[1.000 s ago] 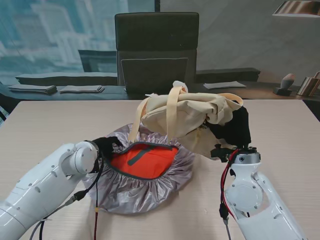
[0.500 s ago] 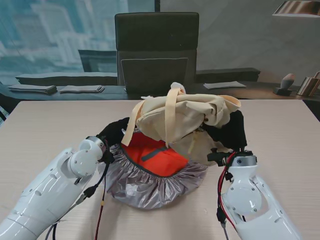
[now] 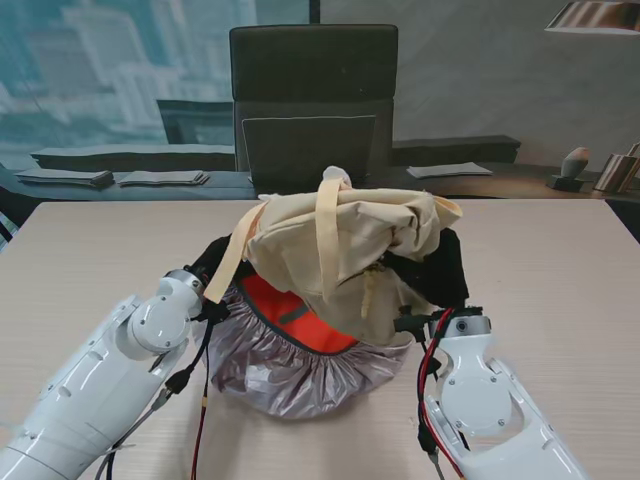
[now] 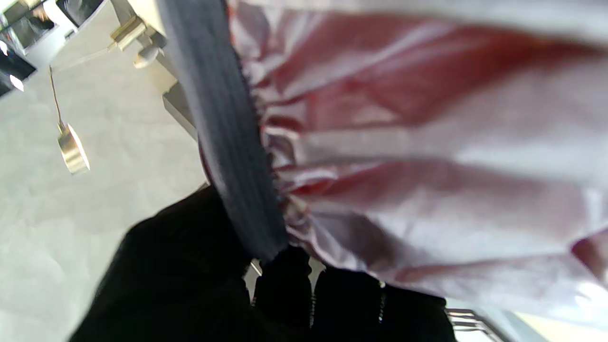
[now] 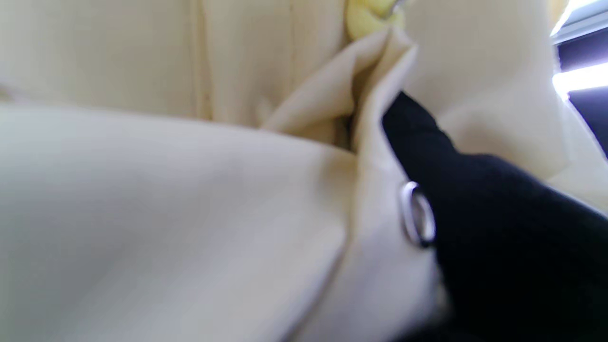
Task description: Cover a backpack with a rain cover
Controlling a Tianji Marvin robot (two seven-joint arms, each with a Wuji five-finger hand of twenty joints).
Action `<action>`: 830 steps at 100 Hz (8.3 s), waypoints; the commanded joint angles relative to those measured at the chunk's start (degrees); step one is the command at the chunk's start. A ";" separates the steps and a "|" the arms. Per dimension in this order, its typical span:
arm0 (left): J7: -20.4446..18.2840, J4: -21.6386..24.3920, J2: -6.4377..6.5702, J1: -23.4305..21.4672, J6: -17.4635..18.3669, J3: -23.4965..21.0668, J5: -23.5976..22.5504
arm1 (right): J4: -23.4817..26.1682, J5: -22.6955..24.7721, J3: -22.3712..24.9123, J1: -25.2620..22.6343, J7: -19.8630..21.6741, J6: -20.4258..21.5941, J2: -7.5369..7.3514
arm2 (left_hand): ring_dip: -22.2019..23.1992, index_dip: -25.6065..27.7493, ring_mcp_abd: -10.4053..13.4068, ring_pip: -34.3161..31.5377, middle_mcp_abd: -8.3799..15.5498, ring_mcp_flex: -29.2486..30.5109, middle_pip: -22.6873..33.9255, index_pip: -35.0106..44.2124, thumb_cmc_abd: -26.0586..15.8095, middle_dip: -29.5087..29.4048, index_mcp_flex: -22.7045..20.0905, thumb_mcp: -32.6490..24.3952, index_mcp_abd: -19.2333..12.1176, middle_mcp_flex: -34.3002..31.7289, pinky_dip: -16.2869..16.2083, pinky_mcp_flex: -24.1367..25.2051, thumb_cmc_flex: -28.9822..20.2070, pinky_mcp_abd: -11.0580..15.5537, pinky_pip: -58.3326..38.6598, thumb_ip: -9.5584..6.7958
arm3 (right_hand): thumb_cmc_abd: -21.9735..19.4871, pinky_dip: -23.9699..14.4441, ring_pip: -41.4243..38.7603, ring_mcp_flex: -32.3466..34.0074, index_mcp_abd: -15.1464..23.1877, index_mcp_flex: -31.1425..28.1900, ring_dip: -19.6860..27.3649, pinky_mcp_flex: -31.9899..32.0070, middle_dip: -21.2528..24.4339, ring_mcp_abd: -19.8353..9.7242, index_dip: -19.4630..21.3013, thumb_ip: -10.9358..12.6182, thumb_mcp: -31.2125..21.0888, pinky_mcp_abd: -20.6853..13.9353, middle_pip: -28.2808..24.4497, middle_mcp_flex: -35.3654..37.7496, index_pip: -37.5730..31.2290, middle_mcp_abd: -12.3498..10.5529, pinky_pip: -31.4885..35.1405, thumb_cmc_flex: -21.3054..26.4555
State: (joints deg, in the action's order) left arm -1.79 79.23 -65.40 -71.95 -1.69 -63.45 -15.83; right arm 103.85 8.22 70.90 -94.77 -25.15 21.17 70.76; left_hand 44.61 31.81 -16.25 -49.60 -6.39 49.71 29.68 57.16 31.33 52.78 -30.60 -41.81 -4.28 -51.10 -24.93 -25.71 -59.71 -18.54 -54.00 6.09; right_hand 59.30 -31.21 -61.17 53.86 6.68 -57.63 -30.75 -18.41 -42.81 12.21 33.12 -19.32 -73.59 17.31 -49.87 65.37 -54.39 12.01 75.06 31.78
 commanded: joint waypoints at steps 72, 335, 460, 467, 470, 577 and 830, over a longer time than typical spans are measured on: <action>3.66 -0.30 -2.87 -1.20 -5.93 -1.42 6.11 | -32.52 31.65 -15.89 19.98 -19.39 3.93 1.57 | -1.25 -0.44 -1.70 -3.23 -2.27 4.90 -1.73 1.55 -1.70 2.08 -3.43 2.74 -0.33 -3.90 0.00 -1.00 -0.93 -3.38 -3.49 1.75 | -4.47 2.84 -0.71 -2.76 13.02 -2.29 4.28 -3.67 -3.00 -6.40 7.90 1.16 -8.94 -7.68 -10.64 -1.64 -6.21 -3.60 0.99 6.61; -9.02 16.60 3.67 -10.30 12.20 -7.28 -12.17 | -31.83 43.00 -37.60 29.98 -0.21 -31.63 -1.69 | -23.63 -13.41 3.43 35.26 1.15 -43.52 -12.52 -26.10 -5.11 -34.07 18.68 27.55 -3.56 39.50 12.34 30.15 23.86 1.92 34.51 -3.20 | -6.15 -2.92 5.53 4.14 -2.24 11.72 0.16 -13.81 2.40 0.77 2.84 8.47 4.59 7.02 -5.64 -9.42 15.99 1.90 3.54 -11.64; -4.89 2.83 5.69 2.92 3.61 12.36 -44.57 | -23.95 41.06 -33.03 26.02 10.38 -33.65 -3.82 | -8.34 -2.54 5.90 13.52 5.98 -25.65 4.44 -11.41 -2.73 -15.48 9.93 10.05 0.97 21.61 5.83 30.19 26.38 2.07 16.28 -2.19 | -11.20 0.66 24.07 -34.97 -6.38 46.46 7.41 22.54 21.58 -9.23 -17.95 8.82 10.53 -9.88 4.06 -50.89 14.05 -3.56 -7.41 -16.88; -2.99 0.16 5.07 4.02 2.73 13.40 -41.09 | -22.00 41.65 -31.52 24.54 10.49 -32.76 -4.26 | -6.98 0.89 6.84 10.53 8.37 -22.53 7.09 -5.50 -6.21 -12.94 5.82 13.03 -4.55 16.44 5.19 30.15 20.77 2.65 14.58 -1.32 | -11.77 0.81 24.01 -34.85 -5.61 45.87 7.39 22.54 21.57 -9.26 -17.90 8.93 10.82 -9.88 4.02 -50.56 13.80 -3.62 -7.39 -16.49; -2.47 -0.58 4.91 4.30 2.55 13.63 -40.32 | -21.10 42.02 -30.81 23.93 10.65 -32.31 -4.49 | -6.90 0.40 7.31 9.58 9.38 -20.82 7.95 -1.65 -7.22 -12.38 4.90 19.04 -7.69 14.20 4.65 29.94 15.25 3.04 13.35 -1.61 | -11.98 0.86 24.00 -34.81 -5.47 45.71 7.39 22.54 21.58 -9.27 -17.90 8.98 11.03 -9.88 4.06 -50.43 13.76 -3.65 -7.37 -16.53; 1.16 -2.01 2.51 -1.70 -2.99 5.23 -26.21 | -26.93 52.23 -15.89 17.27 10.57 -10.60 -9.97 | -8.85 6.81 8.43 9.86 12.78 -16.36 -1.01 1.79 -11.93 0.61 -4.55 23.00 -15.57 1.69 2.39 28.47 6.15 4.44 8.89 -1.19 | -6.64 -2.14 26.51 -33.57 1.47 25.70 8.50 23.38 21.57 -12.00 -6.79 7.50 4.55 -6.85 5.24 -47.04 9.75 -5.96 -17.43 -16.91; 4.30 3.34 -1.43 -0.90 -2.44 6.76 -7.04 | -10.87 44.33 2.74 4.19 2.84 12.23 -6.98 | -10.04 8.86 2.83 10.72 4.99 -14.34 5.47 2.23 -14.02 -2.41 -6.46 23.26 -5.44 -1.72 3.83 25.95 4.40 -0.55 12.36 0.14 | -16.52 -6.78 -5.03 7.27 8.46 5.98 -3.82 -8.64 3.35 -4.77 -11.07 3.02 3.43 0.85 -11.33 0.82 -3.28 -4.38 6.67 -4.29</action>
State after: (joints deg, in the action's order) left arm 2.85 81.21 -66.09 -72.32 -3.82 -56.38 -22.35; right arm 94.08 45.99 73.28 -89.75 -22.82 35.10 64.35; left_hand 33.42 36.40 -12.98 -36.49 -2.95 34.19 29.91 51.70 25.81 48.41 -33.75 -16.36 -5.64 -48.12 -19.98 -0.23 -50.53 -17.66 -39.17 6.91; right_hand 41.40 -36.37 -64.27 57.91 14.41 -50.40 -33.49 -25.13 -37.88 7.67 23.81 -14.25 -67.54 16.77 -59.85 63.24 -58.17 6.62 79.55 24.69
